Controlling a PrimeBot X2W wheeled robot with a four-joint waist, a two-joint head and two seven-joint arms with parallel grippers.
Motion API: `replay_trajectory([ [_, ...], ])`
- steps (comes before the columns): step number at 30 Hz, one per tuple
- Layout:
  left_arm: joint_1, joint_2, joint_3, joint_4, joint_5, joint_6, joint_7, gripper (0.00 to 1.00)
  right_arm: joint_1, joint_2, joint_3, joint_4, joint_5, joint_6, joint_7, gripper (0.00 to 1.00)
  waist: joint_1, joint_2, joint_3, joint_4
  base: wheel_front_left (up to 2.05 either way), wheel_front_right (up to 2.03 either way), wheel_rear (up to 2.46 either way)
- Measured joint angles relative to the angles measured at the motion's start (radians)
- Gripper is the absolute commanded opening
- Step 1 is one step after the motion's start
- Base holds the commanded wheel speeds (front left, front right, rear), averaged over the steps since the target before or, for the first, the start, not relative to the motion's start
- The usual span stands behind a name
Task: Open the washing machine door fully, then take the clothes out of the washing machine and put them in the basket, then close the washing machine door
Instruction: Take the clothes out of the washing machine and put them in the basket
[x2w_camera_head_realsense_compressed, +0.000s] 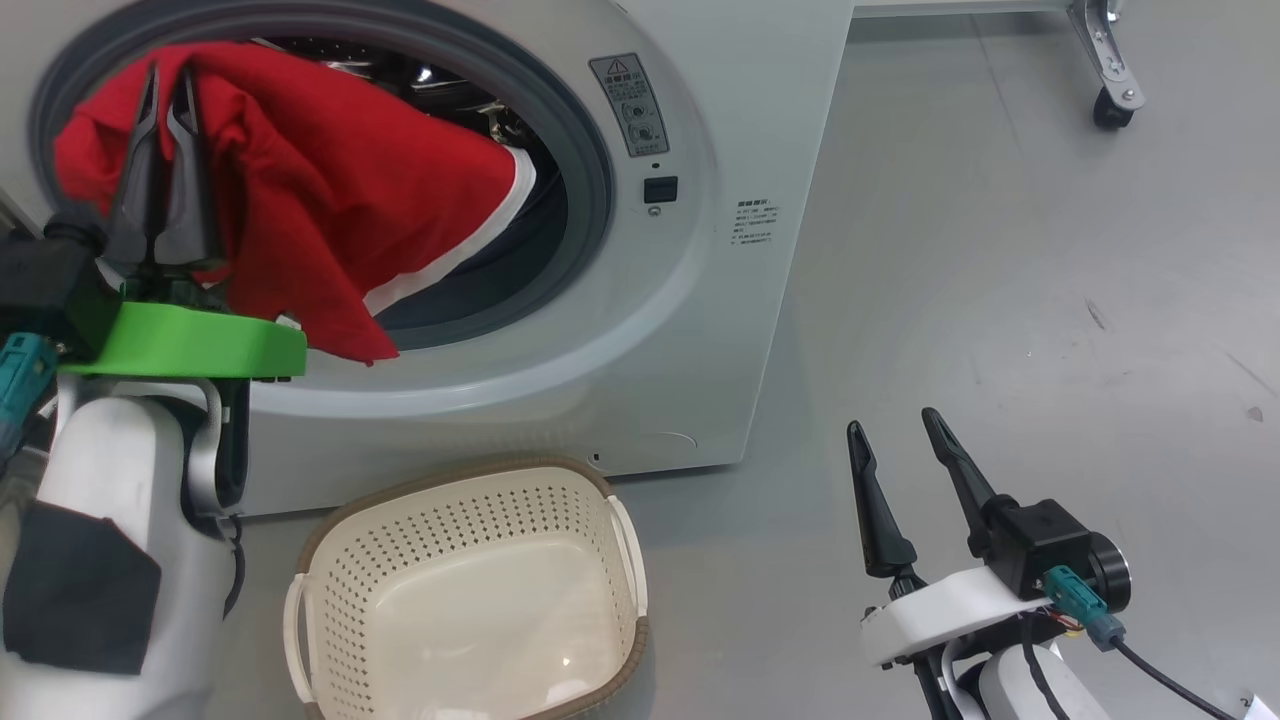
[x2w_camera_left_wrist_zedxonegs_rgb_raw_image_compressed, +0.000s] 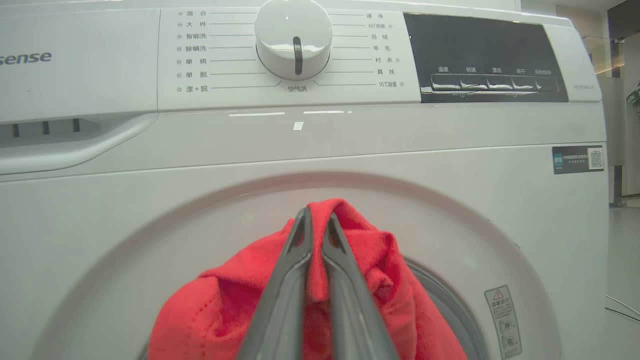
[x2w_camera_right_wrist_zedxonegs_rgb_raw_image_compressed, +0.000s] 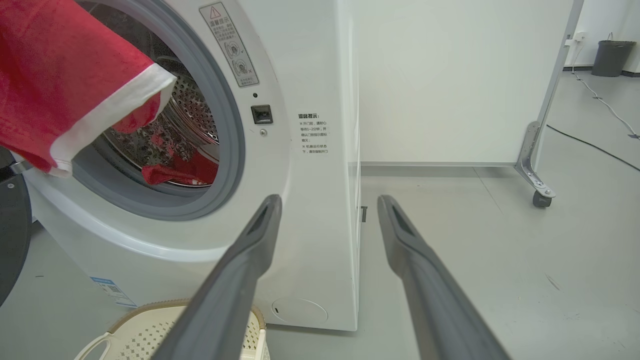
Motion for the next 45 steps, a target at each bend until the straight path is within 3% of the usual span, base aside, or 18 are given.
replay_trajectory([
  [9,0.127,-0.01,0.014,-0.149,0.003,0.035,-0.004,0.0,0.016,0.0,-0.006,-0.002,-0.003,0.013,0.0,1.0,0.0,0.0,-0.016,0.011,0.0,0.0,0.0],
  [18,0.307,-0.046,-0.002,-0.17,-0.021,0.051,0.005,0.0,0.026,0.0,-0.006,-0.019,-0.02,0.021,0.0,1.0,0.0,0.0,-0.001,0.018,0.0,0.0,0.0],
  [28,0.455,-0.077,-0.016,-0.071,-0.089,0.06,0.051,0.0,0.022,0.0,0.0,-0.053,-0.03,0.021,0.0,1.0,0.0,0.0,0.066,0.011,0.0,0.0,0.0],
  [39,0.436,-0.079,-0.008,0.062,-0.148,0.033,0.086,0.0,-0.034,0.0,0.035,-0.101,-0.03,0.02,0.0,1.0,0.0,0.0,0.194,-0.012,0.0,0.0,0.0],
  [45,0.363,-0.046,0.013,0.12,-0.149,0.015,0.103,0.0,-0.074,0.0,0.054,-0.13,-0.021,0.018,0.0,1.0,0.0001,0.0,0.273,-0.042,0.0,0.0,0.0],
])
